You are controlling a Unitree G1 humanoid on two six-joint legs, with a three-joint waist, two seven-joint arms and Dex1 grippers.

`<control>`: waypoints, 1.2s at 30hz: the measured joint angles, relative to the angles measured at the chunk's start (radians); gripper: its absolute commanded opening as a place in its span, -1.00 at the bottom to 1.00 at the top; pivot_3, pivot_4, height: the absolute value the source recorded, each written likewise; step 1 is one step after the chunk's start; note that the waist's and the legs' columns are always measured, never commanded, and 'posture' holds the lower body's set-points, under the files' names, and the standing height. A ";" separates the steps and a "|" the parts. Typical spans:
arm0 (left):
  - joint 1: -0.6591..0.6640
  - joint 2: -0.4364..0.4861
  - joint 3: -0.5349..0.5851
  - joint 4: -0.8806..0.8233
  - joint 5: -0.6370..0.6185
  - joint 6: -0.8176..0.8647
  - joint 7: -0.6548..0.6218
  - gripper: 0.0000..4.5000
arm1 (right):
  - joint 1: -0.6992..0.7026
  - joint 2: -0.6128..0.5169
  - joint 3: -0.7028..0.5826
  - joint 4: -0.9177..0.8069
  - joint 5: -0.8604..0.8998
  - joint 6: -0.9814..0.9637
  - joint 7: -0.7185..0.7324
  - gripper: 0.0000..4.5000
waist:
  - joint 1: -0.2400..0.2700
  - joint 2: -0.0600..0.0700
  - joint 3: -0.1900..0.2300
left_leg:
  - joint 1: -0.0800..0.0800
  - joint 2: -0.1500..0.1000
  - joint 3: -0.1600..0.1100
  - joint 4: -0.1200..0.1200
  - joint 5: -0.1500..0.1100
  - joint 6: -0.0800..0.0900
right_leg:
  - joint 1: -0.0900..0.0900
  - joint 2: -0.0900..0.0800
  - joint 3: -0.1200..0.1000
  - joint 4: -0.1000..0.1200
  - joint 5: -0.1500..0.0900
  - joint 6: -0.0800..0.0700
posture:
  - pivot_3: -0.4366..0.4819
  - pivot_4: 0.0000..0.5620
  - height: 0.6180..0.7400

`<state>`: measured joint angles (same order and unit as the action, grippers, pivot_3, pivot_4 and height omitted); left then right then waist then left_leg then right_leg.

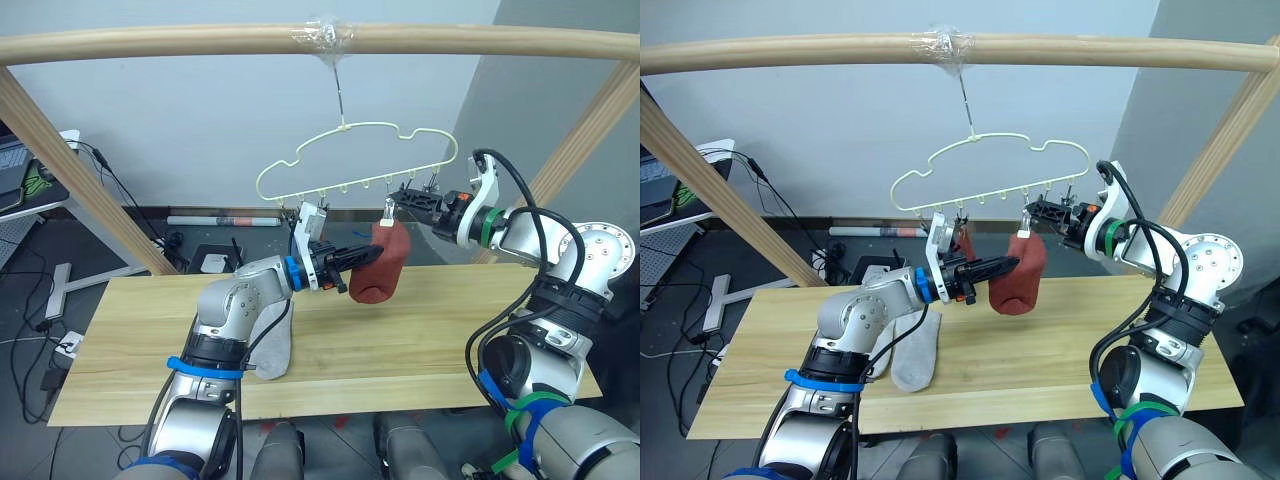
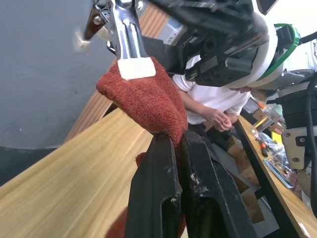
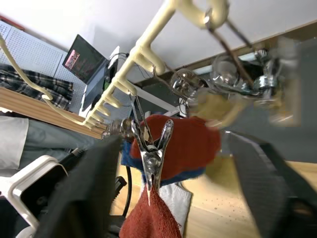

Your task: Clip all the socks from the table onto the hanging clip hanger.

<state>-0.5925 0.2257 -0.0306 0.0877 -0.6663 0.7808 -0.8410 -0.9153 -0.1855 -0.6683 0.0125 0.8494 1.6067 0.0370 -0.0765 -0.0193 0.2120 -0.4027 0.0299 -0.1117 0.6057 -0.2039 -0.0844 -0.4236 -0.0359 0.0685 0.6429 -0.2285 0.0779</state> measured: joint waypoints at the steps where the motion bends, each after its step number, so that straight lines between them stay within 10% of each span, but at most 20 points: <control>1: 0.000 0.000 0.000 0.000 0.000 0.000 0.000 -1.00 | 0.001 -0.009 -0.005 0.001 0.003 0.000 0.000 0.97 | -0.002 0.000 0.000 | 0.000 0.000 0.000 0.000 0.000 0.000 | 0.000 0.000 0.000 0.000 0.000 0.000 | -0.19 -0.38 1.00; 9: -0.003 -0.009 -0.028 0.054 0.098 -0.112 0.014 -1.00 | 0.127 -0.112 0.045 -0.168 0.020 -0.003 0.036 0.97 | -0.007 0.000 0.000 | -0.001 0.000 0.000 0.000 0.000 0.000 | 0.000 0.000 0.000 -0.001 -0.001 0.001 | -0.23 -0.38 1.00; 17: -0.006 0.010 -0.041 0.118 0.175 -0.201 0.003 0.05 | 0.402 -0.207 0.353 -0.517 -0.052 -0.234 0.120 1.00 | -0.020 0.000 0.000 | 0.000 0.000 0.002 0.000 0.000 0.000 | -0.001 0.000 0.002 0.000 -0.001 0.002 | -0.23 -0.41 1.00; 24: 0.082 0.155 -0.022 0.022 0.234 -0.246 0.005 0.92 | 0.583 -0.153 0.723 -0.532 -0.461 -0.733 0.018 1.00 | -0.034 0.000 0.000 | 0.000 0.000 0.003 -0.001 0.000 0.000 | -0.002 0.000 0.003 0.000 -0.001 0.002 | -0.18 -0.41 1.00; 28: 0.194 0.227 -0.021 -0.123 0.259 -0.292 0.000 0.93 | 0.592 -0.071 0.783 -0.453 -0.596 -0.946 -0.019 0.45 | -0.027 0.000 0.001 | 0.000 0.000 0.002 -0.001 -0.001 0.000 | -0.003 0.000 0.003 0.000 -0.001 0.002 | -0.12 -0.41 1.00; 32: 0.204 0.282 0.018 -0.229 0.265 -0.332 0.003 0.93 | 0.583 -0.020 0.815 -0.382 -0.682 -1.039 -0.038 0.45 | -0.007 -0.001 0.001 | 0.000 0.000 0.002 -0.001 0.000 -0.001 | -0.002 0.000 0.003 0.000 -0.001 0.002 | -0.07 -0.40 1.00; 36: 0.208 0.293 0.048 -0.272 0.257 -0.326 0.025 0.93 | 0.559 0.018 0.808 -0.333 -0.721 -1.100 -0.038 0.04 | -0.004 -0.001 0.001 | 0.000 0.000 0.002 -0.001 0.000 -0.001 | -0.002 0.000 0.002 0.000 -0.001 0.002 | -0.02 -0.41 1.00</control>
<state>-0.3840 0.5191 0.0171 -0.1841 -0.4092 0.4551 -0.8158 -0.3562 -0.1671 0.1392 -0.3208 0.1281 0.5068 -0.0013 -0.0810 -0.0202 0.2127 -0.4024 0.0303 -0.1097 0.6046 -0.2044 -0.0849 -0.4253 -0.0359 0.0710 0.6429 -0.2299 0.0800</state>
